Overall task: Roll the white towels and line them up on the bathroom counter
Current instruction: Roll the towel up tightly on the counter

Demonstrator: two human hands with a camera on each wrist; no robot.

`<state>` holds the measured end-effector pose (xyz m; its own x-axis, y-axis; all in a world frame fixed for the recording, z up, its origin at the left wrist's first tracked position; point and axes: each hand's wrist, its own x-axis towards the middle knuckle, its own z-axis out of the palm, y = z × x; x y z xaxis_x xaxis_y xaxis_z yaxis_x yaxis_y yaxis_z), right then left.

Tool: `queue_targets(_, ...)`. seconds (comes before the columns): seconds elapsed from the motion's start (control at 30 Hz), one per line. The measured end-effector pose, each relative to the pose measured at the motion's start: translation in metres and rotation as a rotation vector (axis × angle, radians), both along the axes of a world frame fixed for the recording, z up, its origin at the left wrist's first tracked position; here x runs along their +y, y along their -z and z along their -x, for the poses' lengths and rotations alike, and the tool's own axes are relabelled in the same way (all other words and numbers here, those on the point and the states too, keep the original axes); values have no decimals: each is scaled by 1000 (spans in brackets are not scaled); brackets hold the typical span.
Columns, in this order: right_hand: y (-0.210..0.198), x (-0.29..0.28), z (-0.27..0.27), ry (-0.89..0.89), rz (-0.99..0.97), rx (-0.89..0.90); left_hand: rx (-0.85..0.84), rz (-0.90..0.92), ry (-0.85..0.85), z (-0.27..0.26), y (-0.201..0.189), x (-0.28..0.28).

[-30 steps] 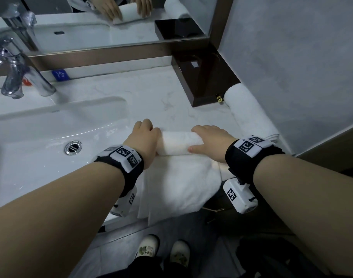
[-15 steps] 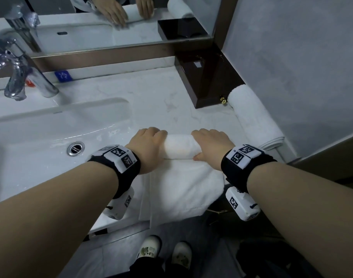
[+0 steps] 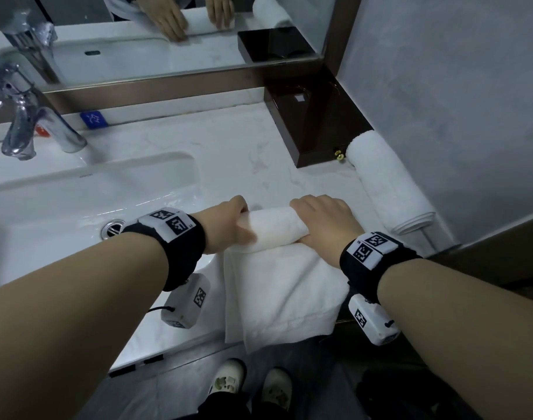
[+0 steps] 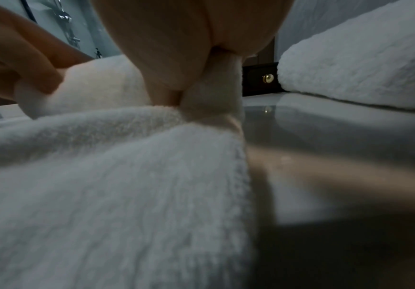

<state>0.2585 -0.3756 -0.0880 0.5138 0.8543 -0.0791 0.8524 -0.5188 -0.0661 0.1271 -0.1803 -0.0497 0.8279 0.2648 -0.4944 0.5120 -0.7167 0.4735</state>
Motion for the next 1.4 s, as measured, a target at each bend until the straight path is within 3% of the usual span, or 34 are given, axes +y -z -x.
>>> queue_targets(0.17,-11,6,-7,68,50,115,-33,-137,110,-7,2,-5)
queue_targets(0.37,-34,20,-18,154,100,225,-226,-308,110,-19,11,-3)
queue_targets(0.6,-41,38,-30,129,264,276,-272,-460,171,-31,18,8)
queue_targets(0.73,-27,43,-29,158,276,191,-315,-350,116,-32,18,11)
queue_targets(0.87,-14,43,-31,180,251,146,-396,-98,-167,-20,17,17)
queue_targets(0.97,-9,43,-32,183,236,136,-343,-31,-396,-4,18,23)
queue_targets(1.07,-8,43,-30,200,231,114,-166,-124,-338,7,15,25)
queue_targets(1.17,-9,43,-26,213,220,92,-103,-128,-276,13,12,21)
queue_targets(1.4,-12,42,-21,245,212,100,68,-104,-341,15,16,1)
